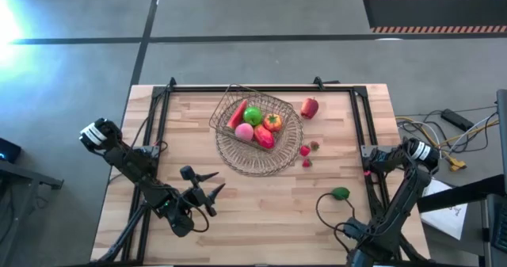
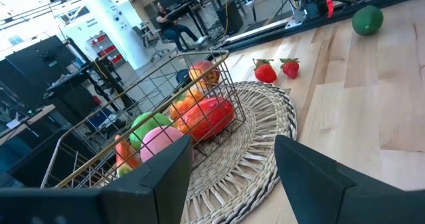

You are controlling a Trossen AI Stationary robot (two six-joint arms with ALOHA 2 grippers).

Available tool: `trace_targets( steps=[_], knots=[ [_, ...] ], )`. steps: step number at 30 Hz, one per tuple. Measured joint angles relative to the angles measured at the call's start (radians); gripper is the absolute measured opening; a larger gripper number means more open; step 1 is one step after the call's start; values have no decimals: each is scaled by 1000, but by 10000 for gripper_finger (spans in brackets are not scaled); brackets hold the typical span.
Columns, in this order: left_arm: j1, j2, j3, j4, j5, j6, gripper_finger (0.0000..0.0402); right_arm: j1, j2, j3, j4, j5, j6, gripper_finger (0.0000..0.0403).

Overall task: Build produce basket
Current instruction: Put the green apple into the gold wire basket

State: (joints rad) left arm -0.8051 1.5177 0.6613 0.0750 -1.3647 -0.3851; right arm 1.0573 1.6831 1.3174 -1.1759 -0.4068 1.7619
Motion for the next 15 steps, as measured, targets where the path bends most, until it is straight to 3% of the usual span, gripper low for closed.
trace_targets(
  steps=[8,15],
  knots=[
    [0,0,0,16,0,1,199,-95,-49,62,2,179,-96,9],
    [0,0,0,23,2,-1,199,-283,-45,199,3,353,-507,9]
  ],
)
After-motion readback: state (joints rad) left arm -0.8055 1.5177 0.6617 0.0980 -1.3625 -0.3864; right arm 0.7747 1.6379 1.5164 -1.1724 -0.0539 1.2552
